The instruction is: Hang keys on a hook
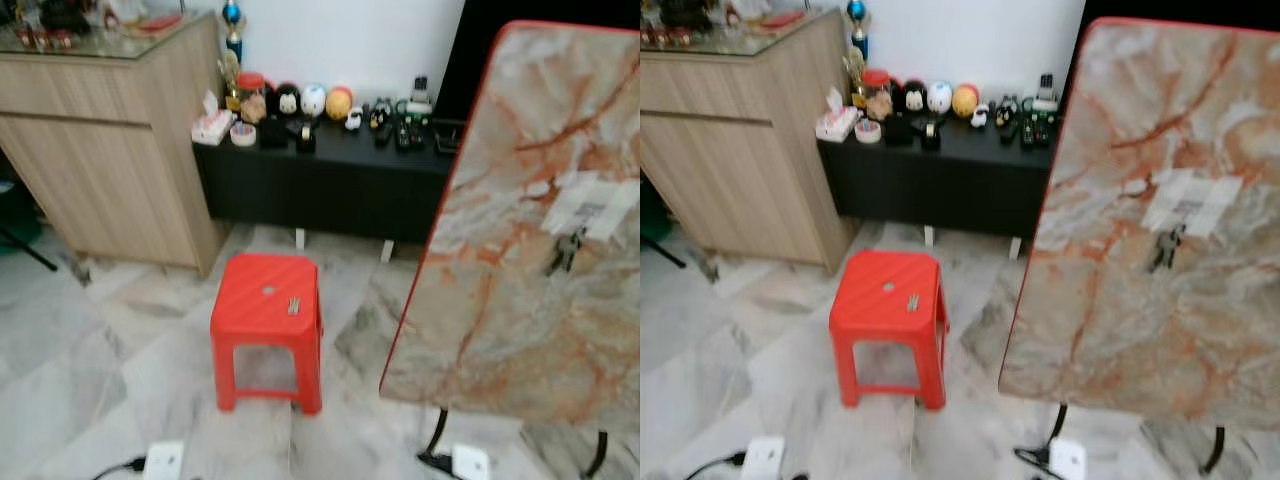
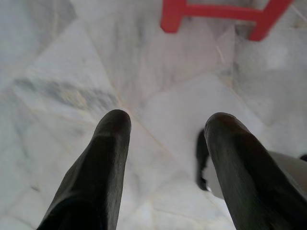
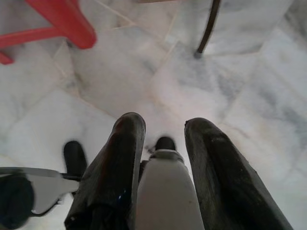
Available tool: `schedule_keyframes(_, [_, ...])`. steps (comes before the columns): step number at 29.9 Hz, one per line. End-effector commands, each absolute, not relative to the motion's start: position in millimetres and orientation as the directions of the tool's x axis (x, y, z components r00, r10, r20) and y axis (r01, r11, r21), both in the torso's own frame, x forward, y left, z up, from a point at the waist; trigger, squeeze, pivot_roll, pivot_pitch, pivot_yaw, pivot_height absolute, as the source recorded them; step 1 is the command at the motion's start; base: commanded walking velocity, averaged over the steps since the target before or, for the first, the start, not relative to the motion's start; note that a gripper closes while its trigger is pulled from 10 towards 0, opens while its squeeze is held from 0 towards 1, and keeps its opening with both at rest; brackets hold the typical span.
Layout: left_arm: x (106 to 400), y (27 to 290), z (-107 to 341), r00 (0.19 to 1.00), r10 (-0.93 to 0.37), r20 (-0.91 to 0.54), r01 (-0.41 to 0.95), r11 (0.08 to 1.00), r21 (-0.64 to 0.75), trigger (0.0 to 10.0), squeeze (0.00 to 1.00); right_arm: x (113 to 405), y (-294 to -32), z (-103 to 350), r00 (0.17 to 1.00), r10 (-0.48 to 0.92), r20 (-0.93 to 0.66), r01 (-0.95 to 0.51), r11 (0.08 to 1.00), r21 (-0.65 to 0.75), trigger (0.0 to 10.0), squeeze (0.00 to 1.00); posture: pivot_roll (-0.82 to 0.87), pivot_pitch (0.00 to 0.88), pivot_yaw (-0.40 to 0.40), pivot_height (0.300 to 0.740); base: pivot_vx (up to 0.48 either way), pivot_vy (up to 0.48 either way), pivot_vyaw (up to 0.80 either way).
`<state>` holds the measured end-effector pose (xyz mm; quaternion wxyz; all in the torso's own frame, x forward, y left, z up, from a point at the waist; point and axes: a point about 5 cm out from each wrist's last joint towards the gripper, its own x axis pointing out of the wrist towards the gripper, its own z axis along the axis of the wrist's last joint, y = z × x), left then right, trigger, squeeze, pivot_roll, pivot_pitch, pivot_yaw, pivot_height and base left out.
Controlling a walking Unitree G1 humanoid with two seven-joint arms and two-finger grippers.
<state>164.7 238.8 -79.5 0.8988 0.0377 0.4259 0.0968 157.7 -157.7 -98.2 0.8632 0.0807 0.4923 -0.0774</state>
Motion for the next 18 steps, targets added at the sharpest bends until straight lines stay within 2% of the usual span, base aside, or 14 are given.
schedule_keyframes(1, [164, 231, -82, 0.613, 0.189, -0.767, -0.132, 0.982, 0.137, 10.0, 0.0, 150, -164, -101, 0.486, -0.08, -0.871, 0.228, 0.973, 0.038, 10.0, 0.0, 0.08, 0.0, -0.029, 0.74, 0.0, 0.345, 0.0])
schedule_keyframes(9, [166, 230, -81, 0.617, 0.19, -0.763, -0.135, 0.982, 0.135, 10.0, 0.0, 143, -168, -103, 0.475, -0.081, -0.876, 0.226, 0.974, 0.033, 10.0, 0.0, 0.08, 0.0, -0.032, 0.74, 0.0, 0.341, 0.0])
schedule_keyframes(18, [169, 228, -80, 0.63, 0.184, -0.755, -0.129, 0.983, 0.133, 10.0, 0.0, 132, -205, -102, 0.468, -0.111, -0.877, 0.235, 0.972, 0.002, 10.0, 0.0, 0.08, 0.0, -0.033, 0.74, 0.0, 0.342, 0.0])
